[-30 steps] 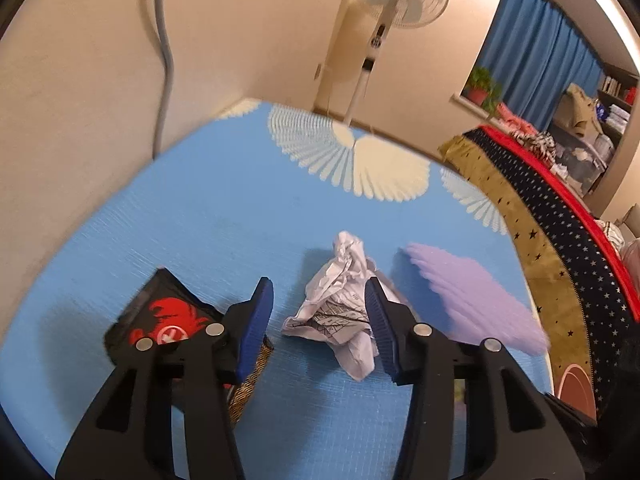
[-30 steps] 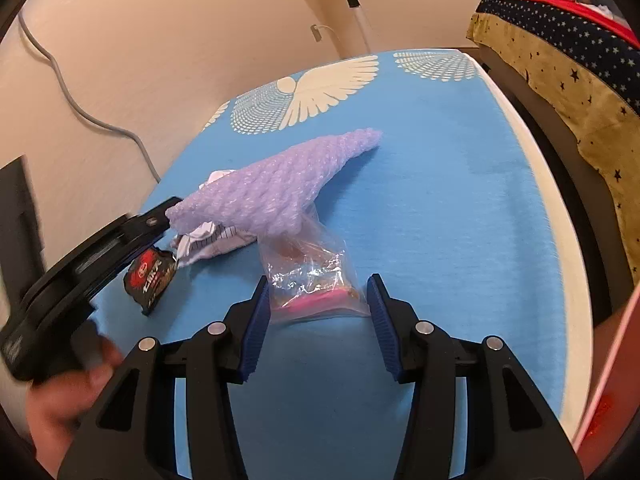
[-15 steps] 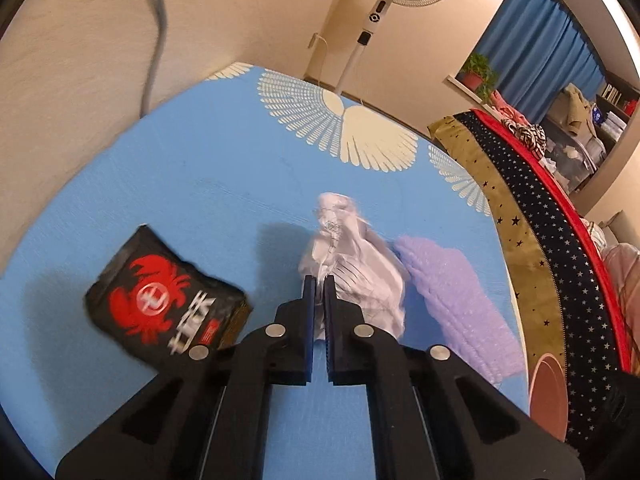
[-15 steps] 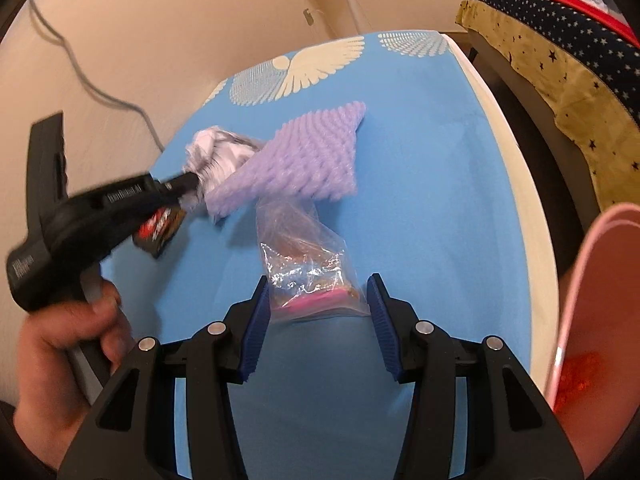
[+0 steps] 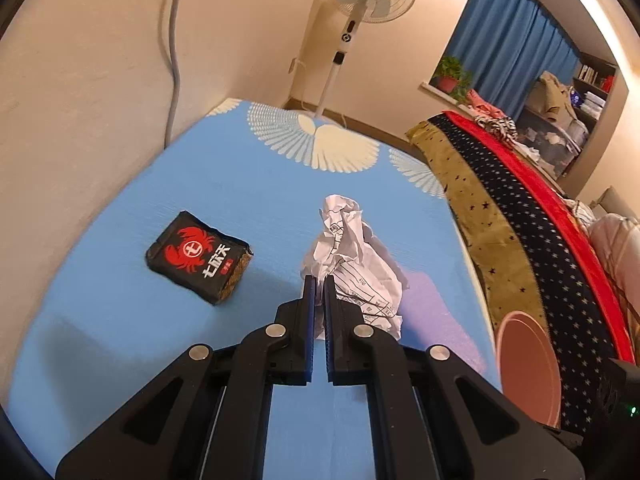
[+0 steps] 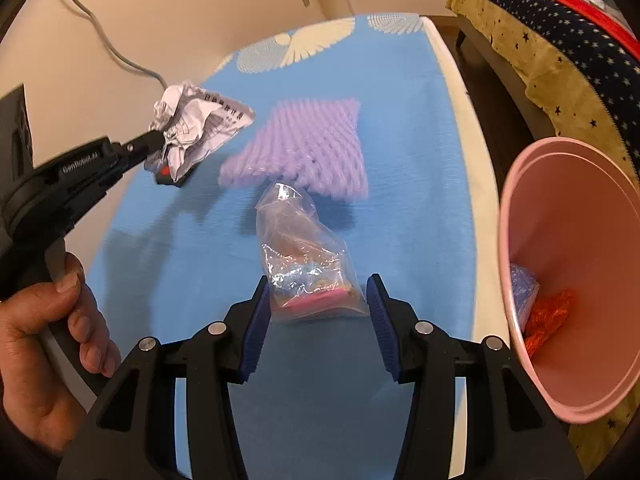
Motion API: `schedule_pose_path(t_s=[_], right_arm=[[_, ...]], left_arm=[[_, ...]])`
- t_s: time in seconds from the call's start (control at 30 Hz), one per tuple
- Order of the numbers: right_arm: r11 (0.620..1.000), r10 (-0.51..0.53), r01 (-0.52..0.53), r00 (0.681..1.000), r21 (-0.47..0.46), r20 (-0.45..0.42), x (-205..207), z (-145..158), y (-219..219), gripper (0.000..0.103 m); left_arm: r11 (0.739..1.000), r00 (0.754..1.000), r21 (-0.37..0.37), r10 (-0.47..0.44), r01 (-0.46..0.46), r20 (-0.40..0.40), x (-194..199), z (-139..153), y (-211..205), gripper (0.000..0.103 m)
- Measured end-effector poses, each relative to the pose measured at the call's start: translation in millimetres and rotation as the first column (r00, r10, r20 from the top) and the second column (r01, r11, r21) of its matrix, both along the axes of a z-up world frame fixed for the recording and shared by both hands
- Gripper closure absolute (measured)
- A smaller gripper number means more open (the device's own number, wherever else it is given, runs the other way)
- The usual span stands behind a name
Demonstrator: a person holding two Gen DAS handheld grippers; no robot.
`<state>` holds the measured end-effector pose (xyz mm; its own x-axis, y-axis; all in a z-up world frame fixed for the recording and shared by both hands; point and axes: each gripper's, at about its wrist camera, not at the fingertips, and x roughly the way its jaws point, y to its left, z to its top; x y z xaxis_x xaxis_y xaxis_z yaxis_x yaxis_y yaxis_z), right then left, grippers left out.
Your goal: Collect trash
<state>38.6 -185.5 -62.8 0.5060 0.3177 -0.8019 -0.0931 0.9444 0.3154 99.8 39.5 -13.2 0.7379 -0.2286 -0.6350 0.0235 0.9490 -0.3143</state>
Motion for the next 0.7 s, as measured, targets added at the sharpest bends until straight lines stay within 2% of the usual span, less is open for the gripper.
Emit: schedule_pose_path(t_s=[0.17,0.27,0.53,0.7], right_arm=[[1.0,-0.011,0.011,0.999,0.006,0.041,-15.3,7.5,-10.6,0.055],[1.0,-0.027,0.027,0.997,0.0,0.074,-23.7,14.5,-14.4,0.055],[0.995,-0.093,0.097,0.984,-0.018,0.151,-43.3,36.1,-31.6,0.055],[0.985,-0.159,0.172,0.959,-0.034,0.234,-58.3,57.5,-47.6,0.055]], left_arm=[[1.0,0.999,0.003,-0.001,0.001,0.048,-27.9,20.8,1.4,0.099],[0.999,0.996,0.037,-0.029,0.026,0.081,-44.1,30.2,-5.9,0.099],[0.998,0.993,0.059,-0.039,0.032,0.112,-66.9,36.6,-14.0,0.099],[0.994,0.989,0.087,-0.071,0.06,0.129,-73.9,33.3,-27.8,0.099]])
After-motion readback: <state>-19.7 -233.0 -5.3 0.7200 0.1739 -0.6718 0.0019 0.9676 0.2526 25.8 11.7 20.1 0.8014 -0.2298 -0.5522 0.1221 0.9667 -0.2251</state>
